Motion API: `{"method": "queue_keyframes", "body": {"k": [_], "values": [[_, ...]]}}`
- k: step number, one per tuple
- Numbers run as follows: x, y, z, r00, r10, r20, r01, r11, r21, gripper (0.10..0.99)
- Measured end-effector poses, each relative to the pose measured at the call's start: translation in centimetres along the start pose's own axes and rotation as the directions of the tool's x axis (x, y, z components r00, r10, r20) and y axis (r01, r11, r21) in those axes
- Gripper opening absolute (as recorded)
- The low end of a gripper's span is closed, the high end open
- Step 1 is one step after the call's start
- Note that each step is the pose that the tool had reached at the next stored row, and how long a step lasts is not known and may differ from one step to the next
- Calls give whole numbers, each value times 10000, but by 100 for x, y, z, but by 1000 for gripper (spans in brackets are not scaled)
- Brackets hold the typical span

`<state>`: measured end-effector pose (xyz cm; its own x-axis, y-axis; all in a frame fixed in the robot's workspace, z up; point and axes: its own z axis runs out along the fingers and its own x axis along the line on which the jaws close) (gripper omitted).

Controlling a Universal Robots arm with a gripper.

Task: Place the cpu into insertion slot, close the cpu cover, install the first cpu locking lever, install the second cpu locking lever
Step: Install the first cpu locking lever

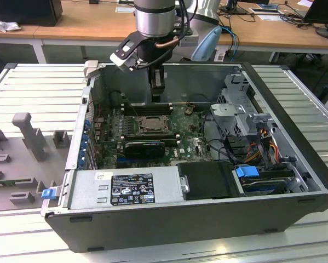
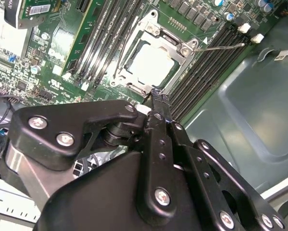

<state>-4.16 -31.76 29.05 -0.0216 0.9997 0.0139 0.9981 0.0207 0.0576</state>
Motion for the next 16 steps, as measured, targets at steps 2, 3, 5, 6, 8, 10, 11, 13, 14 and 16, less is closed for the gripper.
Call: {"method": "queue_keyframes", "body": {"k": [2, 3, 5, 6, 8, 10, 11, 13, 14, 16], "values": [[0, 1, -13, 10000, 0, -1, 0, 10000, -1, 106], [0, 1, -19, 10000, -5, -1, 5, 10000, 0, 106], [0, 1, -20, 9999, -165, -6, 165, 9999, 3, 106], [0, 1, -20, 9996, -282, -12, 282, 9996, 5, 106], [0, 1, -19, 9974, -714, -39, 714, 9974, 9, 106], [0, 1, -17, 9884, -1513, -86, 1514, 9885, 15, 106], [0, 1, -17, 9846, -1745, -100, 1745, 9847, 16, 106], [0, 1, -15, 9795, -2012, -116, 2012, 9795, 16, 106], [0, 1, -15, 9777, -2095, -121, 2095, 9778, 17, 106], [0, 1, -12, 9698, -2434, -139, 2434, 9699, 21, 106]]}}
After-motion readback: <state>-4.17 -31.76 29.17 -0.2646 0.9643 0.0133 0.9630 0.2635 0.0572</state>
